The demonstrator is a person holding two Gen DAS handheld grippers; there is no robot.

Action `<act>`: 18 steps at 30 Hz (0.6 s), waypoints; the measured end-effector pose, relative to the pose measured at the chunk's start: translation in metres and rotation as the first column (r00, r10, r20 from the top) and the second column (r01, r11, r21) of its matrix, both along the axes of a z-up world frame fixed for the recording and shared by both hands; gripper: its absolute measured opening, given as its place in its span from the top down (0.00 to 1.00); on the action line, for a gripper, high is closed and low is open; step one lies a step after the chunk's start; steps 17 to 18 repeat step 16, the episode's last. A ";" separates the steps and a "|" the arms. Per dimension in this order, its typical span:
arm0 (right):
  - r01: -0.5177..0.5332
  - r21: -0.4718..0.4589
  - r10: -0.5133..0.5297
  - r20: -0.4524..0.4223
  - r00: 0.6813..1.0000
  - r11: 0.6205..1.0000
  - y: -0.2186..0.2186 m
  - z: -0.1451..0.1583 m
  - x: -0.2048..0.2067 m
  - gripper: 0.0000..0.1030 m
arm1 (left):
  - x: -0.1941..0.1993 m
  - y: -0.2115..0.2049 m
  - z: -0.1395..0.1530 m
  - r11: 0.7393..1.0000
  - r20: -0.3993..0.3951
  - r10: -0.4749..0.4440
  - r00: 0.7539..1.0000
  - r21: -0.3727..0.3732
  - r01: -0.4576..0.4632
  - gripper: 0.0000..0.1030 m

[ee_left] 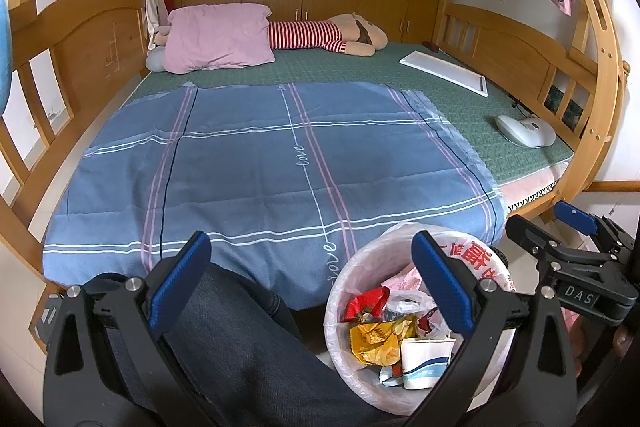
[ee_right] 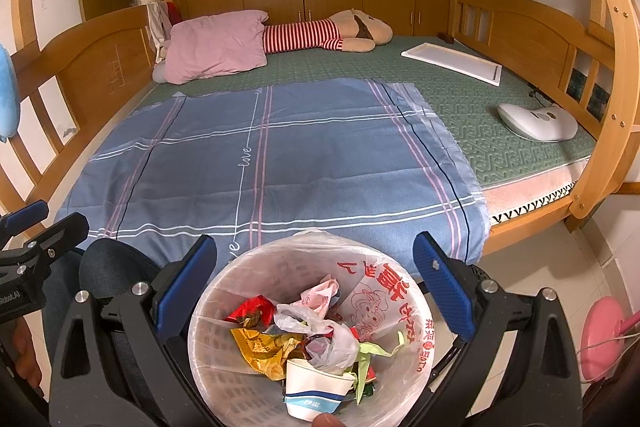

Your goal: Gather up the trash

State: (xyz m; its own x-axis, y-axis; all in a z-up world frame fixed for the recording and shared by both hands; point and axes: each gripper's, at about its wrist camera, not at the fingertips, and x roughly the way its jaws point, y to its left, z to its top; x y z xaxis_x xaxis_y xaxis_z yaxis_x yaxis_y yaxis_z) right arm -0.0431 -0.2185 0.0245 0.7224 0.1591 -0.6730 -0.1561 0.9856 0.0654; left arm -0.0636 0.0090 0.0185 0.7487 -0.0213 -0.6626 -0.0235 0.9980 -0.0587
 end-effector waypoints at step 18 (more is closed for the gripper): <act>0.015 0.007 -0.015 -0.005 1.000 1.000 -0.003 -0.005 0.001 0.06 | 0.003 0.005 -0.002 1.000 -0.016 0.013 1.000 -0.015 -0.014 0.03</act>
